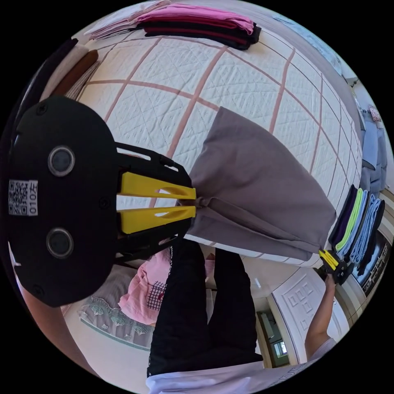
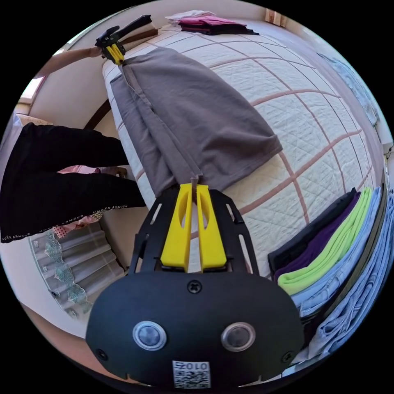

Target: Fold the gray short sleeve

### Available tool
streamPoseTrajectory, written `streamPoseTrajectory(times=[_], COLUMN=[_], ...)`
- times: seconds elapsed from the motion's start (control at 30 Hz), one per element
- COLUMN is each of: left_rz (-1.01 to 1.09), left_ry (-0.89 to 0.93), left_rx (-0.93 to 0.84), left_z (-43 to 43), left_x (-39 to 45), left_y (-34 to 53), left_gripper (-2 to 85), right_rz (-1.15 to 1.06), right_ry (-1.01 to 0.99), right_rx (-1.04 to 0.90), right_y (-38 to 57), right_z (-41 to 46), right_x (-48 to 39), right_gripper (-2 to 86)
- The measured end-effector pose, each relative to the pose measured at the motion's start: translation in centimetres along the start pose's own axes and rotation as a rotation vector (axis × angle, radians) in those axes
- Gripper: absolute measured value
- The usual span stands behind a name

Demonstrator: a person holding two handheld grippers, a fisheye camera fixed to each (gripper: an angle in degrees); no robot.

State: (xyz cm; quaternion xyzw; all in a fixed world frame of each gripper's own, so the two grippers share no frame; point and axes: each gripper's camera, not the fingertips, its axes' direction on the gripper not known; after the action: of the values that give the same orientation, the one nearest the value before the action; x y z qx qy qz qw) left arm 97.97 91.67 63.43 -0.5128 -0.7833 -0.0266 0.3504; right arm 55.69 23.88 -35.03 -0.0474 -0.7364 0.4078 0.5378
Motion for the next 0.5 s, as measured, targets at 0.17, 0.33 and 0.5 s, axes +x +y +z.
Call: streamPoseTrajectory(times=[0.17, 0.33, 0.5], left_rz=[0.035, 0.003, -0.038], left_ry=[-0.042, -0.011, -0.11], left_rx=[-0.059, -0.136, 0.01], left_z=[-0.4, 0.3, -2.6], left_x=[1.9, 3.0, 3.9], left_y=[0.0, 1.3, -1.1], left_gripper=[2.8, 3.2, 3.9], right_rz=[-0.052, 0.077, 0.173], right_ry=[-0.007, -0.05, 0.002], right_rx=[-0.044, -0.069, 0.046], right_y=[1.3, 3.7, 3.2], right_z=[-0.2, 0.7, -0.1], right_x=[-1.3, -0.8, -1.1], right_gripper=[1.9, 1.4, 2.1])
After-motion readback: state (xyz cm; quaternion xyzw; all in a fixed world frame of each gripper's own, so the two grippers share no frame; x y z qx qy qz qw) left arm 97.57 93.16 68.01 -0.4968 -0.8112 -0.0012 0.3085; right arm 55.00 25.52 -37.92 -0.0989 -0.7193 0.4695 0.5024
